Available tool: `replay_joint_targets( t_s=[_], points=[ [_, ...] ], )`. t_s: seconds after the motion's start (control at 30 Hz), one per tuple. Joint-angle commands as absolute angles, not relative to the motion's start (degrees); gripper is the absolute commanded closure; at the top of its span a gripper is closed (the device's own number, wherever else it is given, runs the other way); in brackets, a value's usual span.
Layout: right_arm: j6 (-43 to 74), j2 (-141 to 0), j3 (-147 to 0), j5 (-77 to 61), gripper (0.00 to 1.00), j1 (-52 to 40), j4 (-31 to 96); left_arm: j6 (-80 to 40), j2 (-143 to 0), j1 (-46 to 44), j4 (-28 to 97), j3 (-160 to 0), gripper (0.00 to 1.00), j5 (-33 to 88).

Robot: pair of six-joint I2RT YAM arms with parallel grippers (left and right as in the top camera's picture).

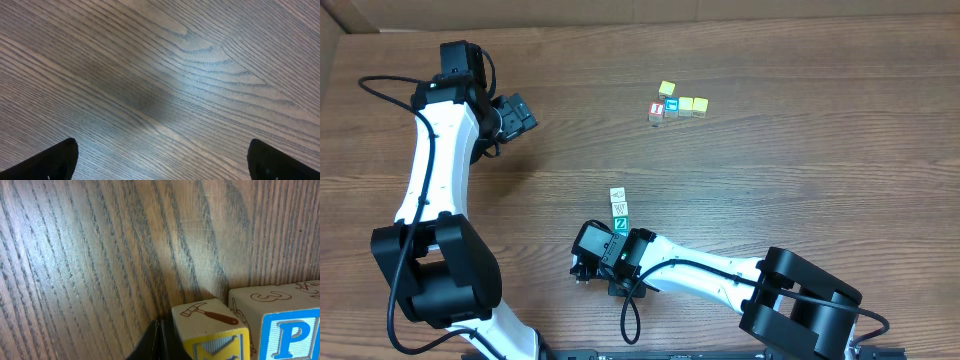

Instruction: Flip 5 blocks

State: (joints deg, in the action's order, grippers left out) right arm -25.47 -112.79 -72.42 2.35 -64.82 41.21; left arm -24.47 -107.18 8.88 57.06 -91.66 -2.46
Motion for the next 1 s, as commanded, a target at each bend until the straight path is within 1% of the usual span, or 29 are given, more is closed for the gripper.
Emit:
replay_joint_targets(
  t_s=[0.0, 0.33, 0.97],
  points=[
    [-24.9, -113.1, -72.4, 2.3, 0.96, -64.5, 41.1, -24.4, -107.9, 9.0, 56.9, -92.0, 0.0, -3.4],
    [-24.9, -113.1, -72.4, 2.3, 0.96, -64.5, 42.5, -24.4, -107.9, 9.0, 56.9, -92.0, 0.0, -3.4],
    [-25.2, -113.1, -72.4, 2.5, 0.96, -63.5, 39.4, -24.4, -107.9, 9.0, 56.9, -92.0, 0.0, -3.4]
  ],
)
